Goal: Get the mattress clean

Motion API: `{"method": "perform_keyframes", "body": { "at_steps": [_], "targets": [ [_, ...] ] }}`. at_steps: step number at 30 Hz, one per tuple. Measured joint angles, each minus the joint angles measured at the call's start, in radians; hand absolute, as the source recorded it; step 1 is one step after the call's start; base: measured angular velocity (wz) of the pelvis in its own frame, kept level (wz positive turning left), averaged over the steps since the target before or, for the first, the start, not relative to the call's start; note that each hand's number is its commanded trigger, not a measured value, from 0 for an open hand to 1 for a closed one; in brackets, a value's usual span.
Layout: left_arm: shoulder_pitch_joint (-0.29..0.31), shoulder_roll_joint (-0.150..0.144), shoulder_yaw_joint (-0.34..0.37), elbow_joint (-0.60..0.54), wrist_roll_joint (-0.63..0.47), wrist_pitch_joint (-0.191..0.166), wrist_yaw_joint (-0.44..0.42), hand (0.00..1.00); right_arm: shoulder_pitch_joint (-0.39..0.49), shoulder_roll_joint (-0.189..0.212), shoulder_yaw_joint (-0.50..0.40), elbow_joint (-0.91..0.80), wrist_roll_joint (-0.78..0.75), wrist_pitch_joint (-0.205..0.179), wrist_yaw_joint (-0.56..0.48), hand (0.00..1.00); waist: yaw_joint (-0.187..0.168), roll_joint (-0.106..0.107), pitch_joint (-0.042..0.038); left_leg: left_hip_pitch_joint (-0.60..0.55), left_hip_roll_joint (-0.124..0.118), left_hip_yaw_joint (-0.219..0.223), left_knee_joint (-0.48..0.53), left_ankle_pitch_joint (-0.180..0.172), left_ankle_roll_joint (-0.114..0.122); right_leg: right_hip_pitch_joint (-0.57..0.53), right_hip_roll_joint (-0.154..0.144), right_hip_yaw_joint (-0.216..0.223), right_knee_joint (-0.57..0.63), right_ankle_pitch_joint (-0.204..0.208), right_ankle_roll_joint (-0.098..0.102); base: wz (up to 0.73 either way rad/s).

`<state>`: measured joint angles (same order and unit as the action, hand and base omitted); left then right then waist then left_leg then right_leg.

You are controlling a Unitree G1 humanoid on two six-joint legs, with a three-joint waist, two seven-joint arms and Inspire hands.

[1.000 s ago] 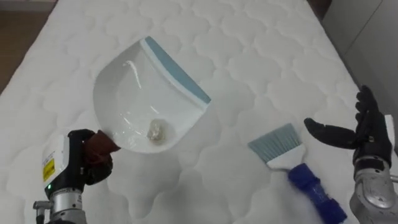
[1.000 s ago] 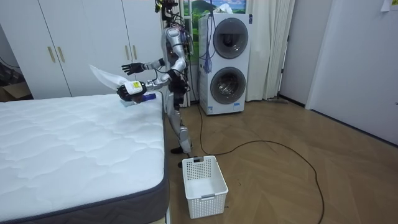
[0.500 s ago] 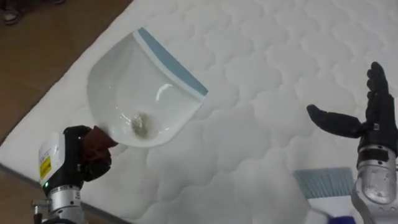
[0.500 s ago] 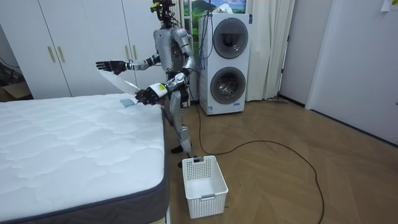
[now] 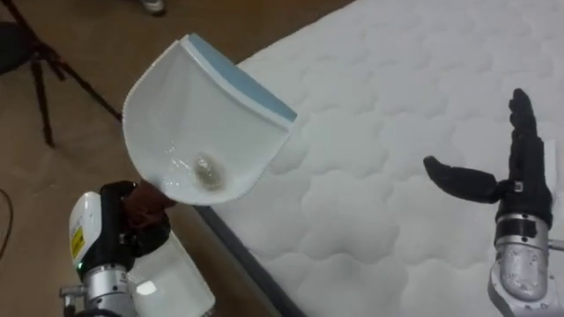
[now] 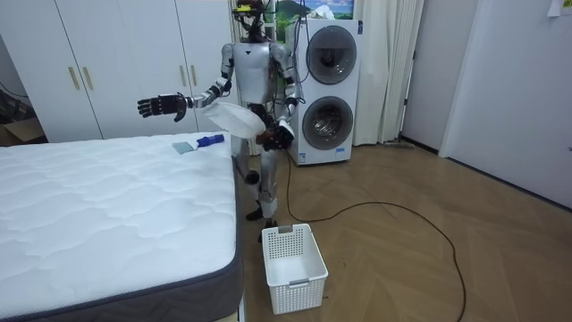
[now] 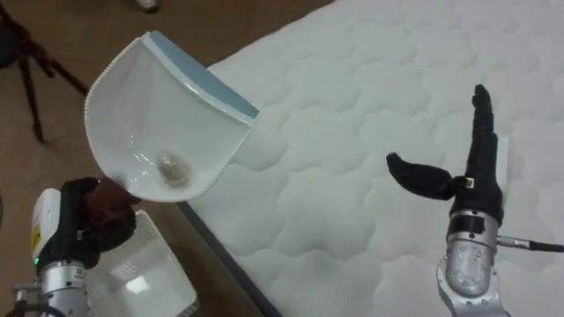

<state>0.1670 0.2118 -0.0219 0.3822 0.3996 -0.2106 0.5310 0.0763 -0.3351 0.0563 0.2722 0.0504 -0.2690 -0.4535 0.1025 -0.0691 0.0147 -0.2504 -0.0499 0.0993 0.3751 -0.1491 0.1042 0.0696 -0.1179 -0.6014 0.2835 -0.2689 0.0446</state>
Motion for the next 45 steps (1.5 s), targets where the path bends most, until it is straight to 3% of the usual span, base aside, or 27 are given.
{"method": "perform_keyframes", "body": {
  "at_steps": [1,2,3,4,5,6,7,8,9,10,12,13,14,15,16,17,18,19,20,21,24,27,34,37,40,42,45],
  "targets": [
    [0.0,-0.002,-0.001,0.001,0.003,0.0,0.001,1.0,-0.002,0.002,0.001,0.003,-0.001,0.0,0.0,0.0,0.012,0.002,0.0006,0.0,-0.01,-0.024,0.0,0.002,0.004,-0.006,-0.003,0.003,0.016,-0.001,-0.001,0.0],
    [0.001,-0.004,0.002,0.001,0.005,0.0,0.002,1.0,-0.012,0.015,0.003,0.022,-0.005,0.0,0.002,0.0,0.039,0.003,0.0002,0.003,-0.042,-0.114,-0.008,0.007,0.019,-0.033,0.007,0.039,0.07,-0.001,-0.011,-0.04],
    [0.005,-0.006,0.019,0.002,0.005,-0.002,0.003,1.0,-0.024,0.03,0.007,0.037,-0.024,0.0,0.005,0.0,0.039,0.009,0.0031,0.015,-0.066,-0.227,-0.033,0.032,0.021,-0.059,0.053,0.106,0.093,-0.019,-0.047,0.07],
    [0.007,-0.006,0.028,0.005,0.005,-0.001,0.003,1.0,-0.023,0.038,0.01,0.038,-0.034,0.0,0.005,0.0,0.024,0.014,0.0027,0.028,-0.073,-0.29,-0.058,0.05,0.015,-0.069,0.093,0.137,0.087,-0.026,-0.067,0.62],
    [0.008,-0.004,0.041,0.016,0.006,-0.002,0.003,1.0,-0.012,0.053,0.011,0.038,-0.062,0.0,0.001,0.0,-0.03,0.028,0.0042,0.068,-0.095,-0.463,-0.135,0.102,-0.019,-0.085,0.178,0.192,0.03,-0.013,-0.093,1.19],
    [0.008,-0.003,0.053,0.036,0.006,-0.003,0.003,1.0,-0.009,0.061,0.017,0.037,-0.079,0.002,-0.016,0.0,-0.1,0.026,0.0005,0.135,-0.118,-0.71,-0.26,0.175,-0.125,-0.111,0.248,0.288,-0.067,0.028,-0.134,1.44],
    [0.005,0.002,0.06,0.05,0.002,-0.008,0.002,1.0,-0.014,0.059,0.019,0.034,-0.085,0.003,-0.024,0.0,-0.15,0.006,-0.0072,0.138,-0.123,-0.742,-0.267,0.185,-0.175,-0.126,0.251,0.322,-0.097,0.058,-0.135,1.84],
    [-0.016,0.01,0.066,0.091,0.001,-0.024,-0.006,1.0,-0.032,0.059,0.013,0.018,-0.109,0.007,-0.048,0.0,-0.229,-0.009,0.0066,0.051,-0.075,-0.448,-0.063,0.062,-0.083,-0.15,0.199,0.352,-0.083,0.098,-0.098,1.4],
    [-0.048,0.013,0.033,0.148,0.004,-0.028,-0.031,1.0,-0.029,0.052,-0.012,0.005,-0.121,0.013,-0.087,0.0,-0.211,0.008,0.0135,-0.011,-0.085,-0.384,0.077,-0.037,-0.004,-0.166,0.158,0.388,-0.004,0.132,-0.074,0.94],
    [-0.055,0.011,0.016,0.165,0.004,-0.021,-0.043,1.0,-0.03,0.061,-0.025,0.006,-0.121,0.023,-0.103,0.0,-0.192,0.011,0.0149,-0.02,-0.109,-0.44,0.115,-0.05,-0.008,-0.169,0.155,0.438,0.013,0.108,-0.067,0.17],
    [-0.026,0.003,-0.056,0.135,0.018,-0.006,-0.069,1.0,0.005,0.075,-0.027,0.006,-0.14,0.02,-0.112,0.0,-0.189,0.019,0.0084,0.007,-0.169,-0.613,0.057,-0.021,-0.05,-0.123,0.15,0.404,-0.036,0.137,-0.061,0.76],
    [-0.026,0.003,-0.065,0.126,0.029,-0.007,-0.071,1.0,0.011,0.075,-0.03,0.011,-0.14,0.02,-0.111,0.0,-0.178,0.017,0.0076,0.006,-0.174,-0.617,0.038,-0.006,-0.06,-0.114,0.142,0.4,-0.053,0.138,-0.062,1.22],
    [-0.032,0.002,-0.068,0.117,0.037,-0.008,-0.07,1.0,0.012,0.075,-0.03,0.015,-0.141,0.019,-0.106,0.0,-0.168,0.013,0.006,-0.012,-0.164,-0.553,0.006,0.022,-0.071,-0.096,0.114,0.381,-0.095,0.133,-0.061,1.26],
    [-0.048,0.004,-0.066,0.116,0.043,-0.008,-0.069,1.0,0.019,0.075,-0.031,0.015,-0.141,0.012,-0.1,0.0,-0.164,0.018,0.0065,-0.056,-0.117,-0.412,0.008,0.033,-0.077,-0.08,0.1,0.335,-0.116,0.106,-0.06,1.3],
    [-0.054,0.003,-0.066,0.117,0.04,-0.008,-0.069,1.0,0.027,0.076,-0.032,0.018,-0.138,0.008,-0.099,0.0,-0.162,0.03,0.0048,-0.076,-0.084,-0.338,0.027,0.034,-0.072,-0.079,0.098,0.302,-0.109,0.101,-0.062,1.34],
    [-0.059,0.009,-0.067,0.115,0.038,-0.019,-0.069,1.0,0.046,0.077,-0.029,0.019,-0.125,0.008,-0.097,0.0,-0.139,0.045,0.0047,-0.105,-0.011,-0.192,0.084,0.016,-0.051,-0.086,0.095,0.254,-0.081,0.065,-0.062,0.97],
    [-0.055,0.019,-0.068,0.117,0.039,-0.024,-0.069,1.0,0.057,0.077,-0.024,0.026,-0.112,0.008,-0.087,0.0,-0.114,0.051,0.0058,-0.113,0.038,-0.107,0.154,-0.032,-0.054,-0.087,0.084,0.226,-0.016,0.016,-0.062,0.99],
    [-0.055,0.028,-0.065,0.121,0.041,-0.024,-0.07,1.0,0.058,0.077,-0.022,0.031,-0.107,0.007,-0.073,0.0,-0.107,0.058,0.0072,-0.122,0.055,-0.08,0.207,-0.074,-0.074,-0.088,0.068,0.2,0.051,-0.029,-0.051,0.62],
    [-0.055,0.031,-0.063,0.123,0.041,-0.024,-0.072,1.0,0.057,0.077,-0.022,0.038,-0.105,0.005,-0.064,0.0,-0.099,0.059,0.0086,-0.122,0.047,-0.084,0.213,-0.085,-0.08,-0.09,0.062,0.198,0.081,-0.046,-0.044,0.58],
    [-0.055,0.036,-0.058,0.129,0.041,-0.023,-0.082,1.0,0.056,0.077,-0.019,0.062,-0.099,0.003,-0.043,0.0,-0.092,0.052,0.0064,-0.114,0.007,-0.121,0.199,-0.081,-0.078,-0.101,0.063,0.237,0.104,-0.059,-0.034,0.57],
    [-0.055,0.045,-0.057,0.128,0.044,-0.021,-0.105,1.0,0.065,0.077,-0.017,0.071,-0.081,0.006,-0.008,0.0,-0.088,0.035,0.0007,-0.1,-0.042,-0.16,0.123,-0.031,-0.035,-0.165,0.068,0.325,0.109,-0.029,-0.04,0.48],
    [-0.055,0.045,-0.057,0.128,0.045,-0.02,-0.11,1.0,0.067,0.077,0.003,0.079,-0.076,0.006,-0.001,0.0,-0.07,0.036,0.001,-0.086,-0.052,-0.167,0.093,-0.016,-0.01,-0.19,0.067,0.328,0.115,-0.008,-0.044,0.16],
    [-0.115,0.061,-0.06,0.167,0.041,-0.028,-0.151,1.0,0.055,0.076,0.021,0.142,-0.076,0.001,0.021,0.0,-0.071,0.053,0.0052,-0.102,-0.046,-0.159,0.103,-0.028,0.003,-0.203,0.064,0.325,0.151,-0.011,-0.043,0.01],
    [-0.148,0.09,-0.06,0.208,0.044,-0.027,-0.175,1.0,0.053,0.076,0.021,0.161,-0.089,0.005,0.031,0.0,-0.094,0.066,0.0102,-0.106,-0.051,-0.169,0.118,-0.038,0.006,-0.271,0.049,0.345,0.268,-0.025,-0.028,0.02],
    [-0.209,0.121,-0.061,0.265,0.043,-0.026,-0.199,1.0,0.016,0.067,0.018,0.199,-0.101,0.005,0.052,0.0,-0.123,0.094,0.0263,-0.116,-0.054,-0.187,0.129,-0.045,0.004,-0.385,0.059,0.464,0.266,-0.035,-0.016,0.12],
    [-0.241,0.175,-0.08,0.298,0.041,-0.025,-0.223,1.0,-0.012,0.066,0.021,0.243,-0.097,0.005,0.064,0.0,-0.147,0.104,0.024,-0.137,-0.069,-0.191,0.15,-0.053,-0.003,-0.466,0.039,0.487,0.234,0.036,-0.013,0.3],
    [-0.252,0.221,-0.086,0.332,0.042,-0.025,-0.259,1.0,-0.019,0.053,0.025,0.263,-0.099,0.005,0.066,0.0,-0.163,0.134,0.0179,-0.163,-0.074,-0.19,0.177,-0.068,-0.018,-0.493,0.032,0.485,0.256,0.079,-0.033,0.19]
  ]
}}
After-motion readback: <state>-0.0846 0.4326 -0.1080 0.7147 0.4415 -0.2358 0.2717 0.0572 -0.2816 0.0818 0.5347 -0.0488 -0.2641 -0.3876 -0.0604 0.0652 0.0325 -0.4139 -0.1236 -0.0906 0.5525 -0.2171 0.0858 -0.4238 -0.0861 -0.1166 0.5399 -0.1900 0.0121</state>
